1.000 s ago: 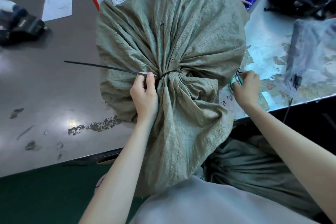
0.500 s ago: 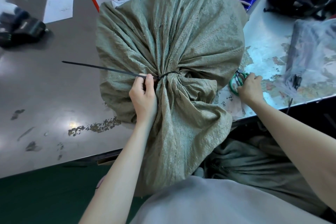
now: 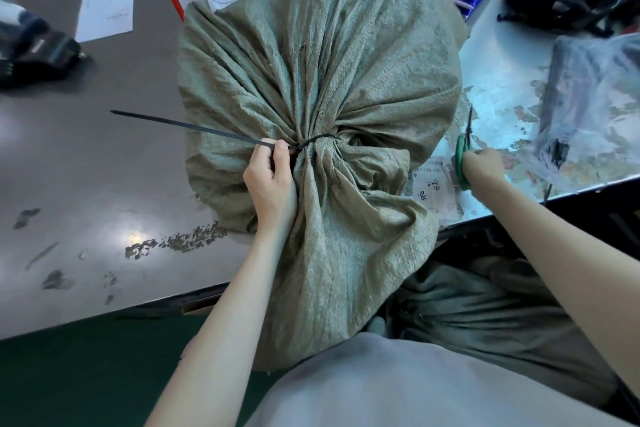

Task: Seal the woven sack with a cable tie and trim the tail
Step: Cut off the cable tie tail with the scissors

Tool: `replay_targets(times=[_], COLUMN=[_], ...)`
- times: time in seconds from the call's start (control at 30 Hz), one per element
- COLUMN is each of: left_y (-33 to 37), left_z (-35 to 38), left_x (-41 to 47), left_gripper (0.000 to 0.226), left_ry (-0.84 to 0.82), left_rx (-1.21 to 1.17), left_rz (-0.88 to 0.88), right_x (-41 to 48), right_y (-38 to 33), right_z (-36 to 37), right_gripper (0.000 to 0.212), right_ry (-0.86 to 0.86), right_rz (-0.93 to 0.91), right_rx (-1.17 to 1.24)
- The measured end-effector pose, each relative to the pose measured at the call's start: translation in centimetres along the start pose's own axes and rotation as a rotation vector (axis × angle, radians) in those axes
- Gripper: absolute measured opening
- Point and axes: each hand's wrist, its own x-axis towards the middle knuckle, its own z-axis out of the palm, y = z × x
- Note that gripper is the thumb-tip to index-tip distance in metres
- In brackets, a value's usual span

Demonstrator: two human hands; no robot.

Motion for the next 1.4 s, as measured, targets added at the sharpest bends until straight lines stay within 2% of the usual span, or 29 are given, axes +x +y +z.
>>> replay_targets(times=[0.03,0.13,0.23,0.4,0.5,0.73,0.9,1.03,1.13,1.27,1.4], left_y=[0.0,0.2,0.2,0.1,0.3,1.5,1.4,1.4,1.4,1.8,2.0], left_z=[0.0,-0.2,-0.3,-0.2,-0.1,-0.1,-0.8,-0.8,-0.6,-0.5,-0.3], left_x=[0.0,0.1,0.0,-0.1,0.0,-0.4,0.1,0.3,0.1,-0.4,-0.8], left_gripper=[0.027,0.028,0.029,0.033,0.030,0.018,0.028,0.033,0.030,0.025,0.022], left_ry=[-0.002,-0.007,-0.014,0.004,0.014,0.060,0.005,0.033,0.058,0.088,0.126], left_rx=[0.000,0.002,0.008,-0.015,-0.057,-0.254,-0.295,-0.319,-0.311,-0.262,-0.276], left_rz=[0.000,0.003,0.007,-0.022,-0.077,-0.211,-0.284,-0.366,-0.364,-0.317,-0.356], right_x=[-0.7,-2.5,-5.0,-9.3,-11.7,-17.5,-19.5,-20.4,-20.7,-20.5,-20.1], right_y=[0.0,-0.3,-1.1,-3.3,-4.3,-4.4,-4.1,-5.0,-5.1,-4.1,-2.8], right_z=[0.1,0.5,0.7,0.0,-0.3,1.5,3.1,5.2,6.5,6.8,6.5], right_gripper=[0.008,0.027,0.021,0.019,0.020,0.024,0.021,0.020,0.017,0.027,0.038], right_ry=[-0.027,-0.130,-0.205,-0.436,-0.614,-0.904,-1.069,-1.058,-1.053,-1.045,-1.021], right_rz=[0.023,0.029,-0.021,-0.188,-0.176,-0.255,-0.291,-0.295,-0.300,-0.219,-0.181], right_rx=[0.102,0.360,0.628,0.842,0.909,0.753,0.555,0.507,0.470,0.413,0.321])
